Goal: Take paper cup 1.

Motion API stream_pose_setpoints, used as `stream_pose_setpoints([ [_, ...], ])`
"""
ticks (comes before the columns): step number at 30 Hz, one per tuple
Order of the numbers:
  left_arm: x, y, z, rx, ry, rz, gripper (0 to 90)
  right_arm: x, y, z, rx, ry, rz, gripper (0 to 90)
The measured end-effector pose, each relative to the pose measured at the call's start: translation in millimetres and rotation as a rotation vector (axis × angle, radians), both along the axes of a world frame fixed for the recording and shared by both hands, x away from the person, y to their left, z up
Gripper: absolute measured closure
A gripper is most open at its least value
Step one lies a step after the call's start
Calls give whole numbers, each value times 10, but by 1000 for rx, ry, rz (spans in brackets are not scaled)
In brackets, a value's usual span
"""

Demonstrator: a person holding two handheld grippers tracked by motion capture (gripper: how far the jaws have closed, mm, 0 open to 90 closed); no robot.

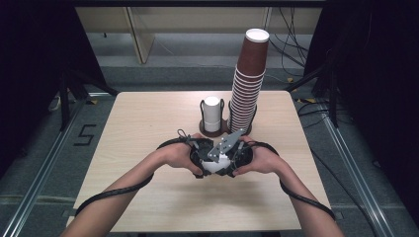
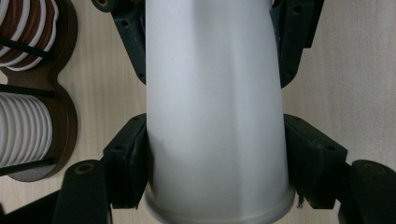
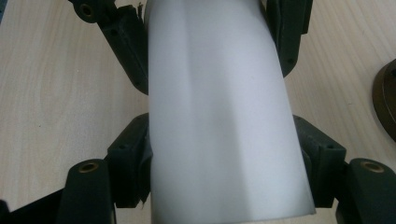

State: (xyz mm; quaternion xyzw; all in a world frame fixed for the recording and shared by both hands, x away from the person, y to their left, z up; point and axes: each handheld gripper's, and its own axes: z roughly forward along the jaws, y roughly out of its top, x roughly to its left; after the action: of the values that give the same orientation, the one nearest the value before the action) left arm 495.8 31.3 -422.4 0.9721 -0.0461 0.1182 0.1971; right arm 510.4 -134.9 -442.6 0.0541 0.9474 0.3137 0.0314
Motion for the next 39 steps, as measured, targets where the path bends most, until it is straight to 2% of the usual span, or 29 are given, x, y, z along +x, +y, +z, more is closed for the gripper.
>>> stream_pose_setpoints([
  [4, 4, 10, 9, 2, -10, -10, 287, 1, -2, 3, 6, -8, 6, 330],
  [6, 4, 22, 2, -20, -7, -6, 273, -10, -8, 4, 9, 3, -4, 330],
  [7, 10, 31, 6, -20, -11, -6, 259, 2, -9, 3, 15, -16, 12, 330],
  [8, 11, 41, 2, -30, -21, 0, 236, -16, -14, -2, 11, 4, -10, 330],
  [9, 16, 53, 3, -28, -27, -4, 196, -15, -22, -3, 11, 1, -12, 330],
  [10, 19, 66, 10, -18, -35, -5, 160, 4, -24, -12, 21, -14, 12, 330],
  [11, 15, 76, 3, -34, -38, 6, 141, -2, -37, -12, 21, -19, -2, 330],
  [12, 19, 89, 9, -32, -46, 9, 142, -4, -50, -16, 24, -7, -9, 330],
  [13, 9, 100, -2, -61, -39, 25, 142, 8, -62, -16, 29, -18, -3, 331],
  [14, 12, 115, 5, -67, -46, 24, 141, -6, -79, -18, 34, -4, -25, 330],
  [15, 15, 131, 17, -68, -50, 18, 141, 30, -89, -20, 48, -40, 11, 331],
  [16, 7, 142, 12, -94, -42, 30, 142, -11, -109, -19, 44, 3, -37, 331],
  [17, 9, 158, 20, -96, -50, 28, 141, -2, -120, -21, 51, -4, -29, 331],
  [18, 14, 177, 33, -89, -59, 26, 142, -16, -137, -19, 50, 4, -45, 331],
  [19, 13, 197, 40, -90, -63, 29, 142, 3, -149, -21, 55, -14, -28, 331],
  [20, 11, 216, 41, -99, -60, 36, 142, -10, -170, -18, 58, -8, -43, 330],
  [21, 10, 235, 37, -114, -62, 42, 142, -35, -192, -14, 59, 16, -74, 331],
  [22, 12, 256, 40, -122, -63, 45, 142, 0, -208, -14, 73, -31, -39, 330],
  [23, 11, 276, 40, -133, -64, 54, 141, -3, -226, -19, 83, -19, -47, 330],
  [27, 12, 353, 35, -181, -65, 89, 141, -27, -307, -30, 116, -26, -84, 329],
  [29, 2, 389, 14, -210, -61, 107, 140, -28, -346, -39, 140, -48, -81, 329],
  [33, -23, 439, -57, -282, -61, 134, 138, -71, -434, -70, 195, -60, -139, 328],
  [35, -32, 462, -90, -310, -62, 156, 137, -65, -478, -92, 220, -85, -146, 328],
  [36, -36, 475, -102, -321, -62, 168, 136, -84, -496, -101, 227, -70, -171, 328],
  [39, -53, 508, -127, -370, -61, 199, 136, -89, -547, -117, 262, -75, -205, 328],
])
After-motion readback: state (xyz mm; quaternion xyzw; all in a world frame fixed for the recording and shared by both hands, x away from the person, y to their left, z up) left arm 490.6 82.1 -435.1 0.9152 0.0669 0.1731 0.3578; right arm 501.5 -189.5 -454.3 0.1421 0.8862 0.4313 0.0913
